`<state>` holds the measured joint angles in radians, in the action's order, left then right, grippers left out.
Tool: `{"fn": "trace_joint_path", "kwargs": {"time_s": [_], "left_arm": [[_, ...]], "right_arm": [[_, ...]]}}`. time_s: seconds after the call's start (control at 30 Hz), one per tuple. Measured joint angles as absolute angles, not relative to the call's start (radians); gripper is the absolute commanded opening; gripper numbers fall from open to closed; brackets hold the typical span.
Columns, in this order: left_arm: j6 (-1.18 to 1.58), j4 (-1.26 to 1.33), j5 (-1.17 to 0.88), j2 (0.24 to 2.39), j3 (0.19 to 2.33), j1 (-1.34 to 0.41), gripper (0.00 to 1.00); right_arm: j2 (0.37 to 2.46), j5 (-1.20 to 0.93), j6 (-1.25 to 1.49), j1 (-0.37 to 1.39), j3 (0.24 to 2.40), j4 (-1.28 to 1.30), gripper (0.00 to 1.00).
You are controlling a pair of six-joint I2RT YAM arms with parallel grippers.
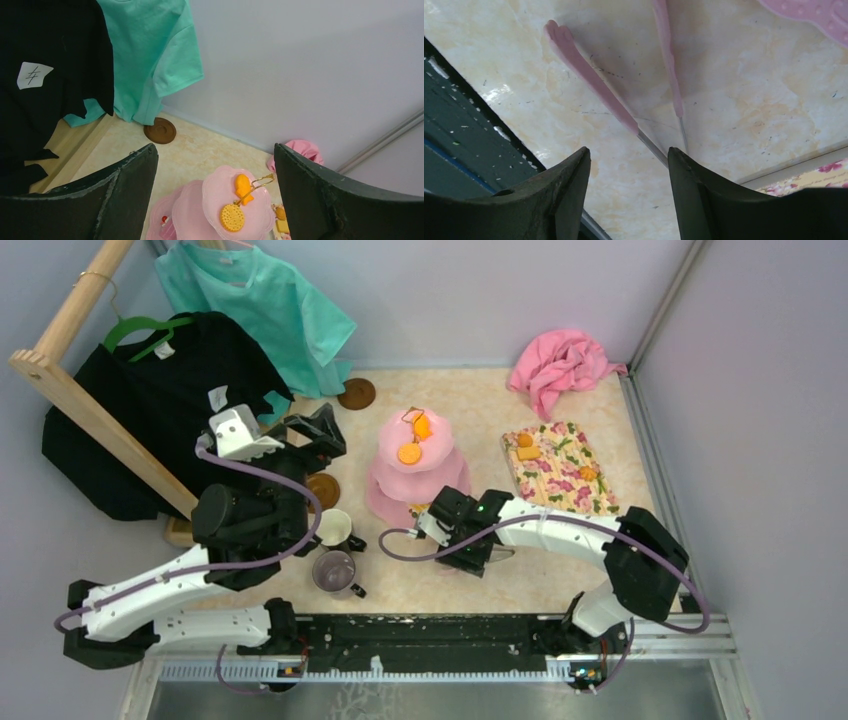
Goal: Serve the afternoon tea
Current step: Pick up the clamp from the center of the board.
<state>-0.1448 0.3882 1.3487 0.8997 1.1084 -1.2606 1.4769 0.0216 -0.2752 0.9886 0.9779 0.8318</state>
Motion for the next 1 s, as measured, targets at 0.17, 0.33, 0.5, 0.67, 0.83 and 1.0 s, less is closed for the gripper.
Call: {"fn": "trace_joint_path", "kwargs": {"time_s": [0.17,0.33,0.5,0.67,0.83,1.0], "left_arm": [[-0.159,0.414,1.36,0.873,1.092,-1.26,0.91],[-0.159,0.427,1.362,0.861,1.087,-1.259,0.91],[-0.159,0.428,1.362,0.861,1.084,-1.259,0.9],[-0.159,0.428,1.361,0.855,1.084,-1.259,0.9],[-0.162,0.43,1.361,0.849,1.084,-1.259,0.9],[-0.173,0.434,1.361,0.845,1.084,-1.258,0.9]], "right_arm": [[1.484,0.071,-0.3,0.991,0.955,0.805,0.64],[1.497,0.137,-0.316,0.991,0.948,0.759,0.65],[1.525,0.176,-0.323,0.991,0.925,0.719,0.67],[1.528,0.189,-0.326,0.991,0.896,0.691,0.67],[1.537,0.186,-0.329,0.991,0.888,0.665,0.67],[1.543,0.163,-0.329,0.989,0.857,0.633,0.64]]}}
